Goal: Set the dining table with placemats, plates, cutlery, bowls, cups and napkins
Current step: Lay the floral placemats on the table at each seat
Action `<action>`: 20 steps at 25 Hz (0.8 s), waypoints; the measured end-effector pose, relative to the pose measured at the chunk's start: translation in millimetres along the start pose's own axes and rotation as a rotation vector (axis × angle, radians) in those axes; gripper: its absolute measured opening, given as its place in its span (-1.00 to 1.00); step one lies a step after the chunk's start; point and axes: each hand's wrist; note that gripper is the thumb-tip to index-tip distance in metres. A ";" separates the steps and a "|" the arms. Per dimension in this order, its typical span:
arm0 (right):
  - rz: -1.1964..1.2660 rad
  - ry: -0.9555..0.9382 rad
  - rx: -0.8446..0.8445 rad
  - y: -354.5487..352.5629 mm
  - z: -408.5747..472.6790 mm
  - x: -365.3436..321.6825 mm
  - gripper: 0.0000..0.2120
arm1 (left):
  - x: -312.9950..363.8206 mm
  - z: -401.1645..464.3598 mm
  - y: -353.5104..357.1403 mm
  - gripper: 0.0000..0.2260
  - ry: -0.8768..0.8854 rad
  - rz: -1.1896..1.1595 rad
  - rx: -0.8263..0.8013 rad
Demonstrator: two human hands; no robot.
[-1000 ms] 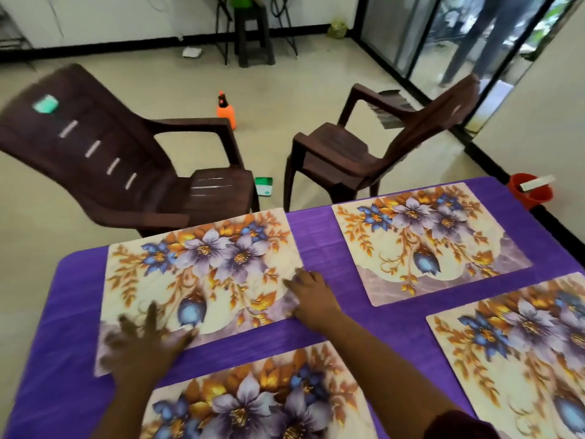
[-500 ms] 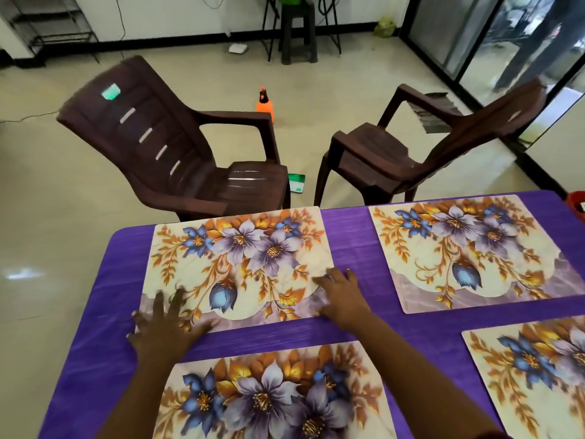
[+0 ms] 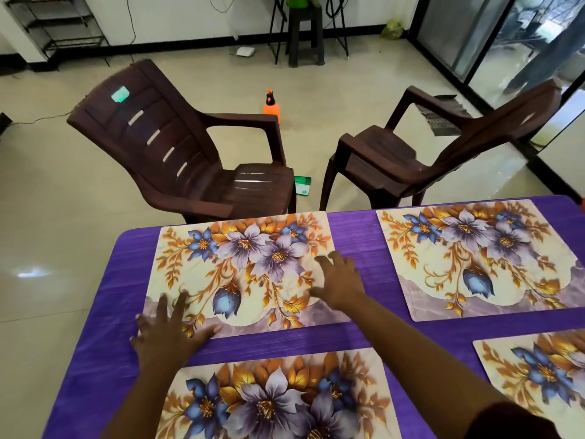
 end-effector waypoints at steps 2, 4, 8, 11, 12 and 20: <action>-0.075 -0.076 0.005 -18.0 28.2 -11.9 -0.16 | 0.6 1.2 -0.3 0.07 0.000 0.008 0.004; -0.140 -0.116 -0.057 -32.8 55.6 -16.0 -0.03 | 0.2 2.5 1.0 0.10 -0.003 -0.005 0.010; -0.290 -0.106 -0.160 -38.6 85.1 0.6 0.11 | -1.8 4.5 8.2 0.17 -0.013 -0.041 0.008; -0.237 -0.101 -0.200 -35.1 90.3 4.3 0.10 | -8.1 6.3 8.6 0.17 -0.020 -0.067 -0.011; -0.232 -0.105 -0.209 -33.2 90.5 0.5 0.09 | -12.3 6.6 8.1 0.16 -0.019 -0.081 -0.024; -0.181 -0.186 -0.233 -3.2 100.9 -55.2 0.03 | -78.9 10.1 14.7 0.10 -0.062 -0.136 -0.065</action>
Point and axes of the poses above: each hand's wrist, its own z-axis towards the middle knuckle, its own y-axis out of the palm, x = y × z, and after that the axes turned 7 degrees about z, right-handed
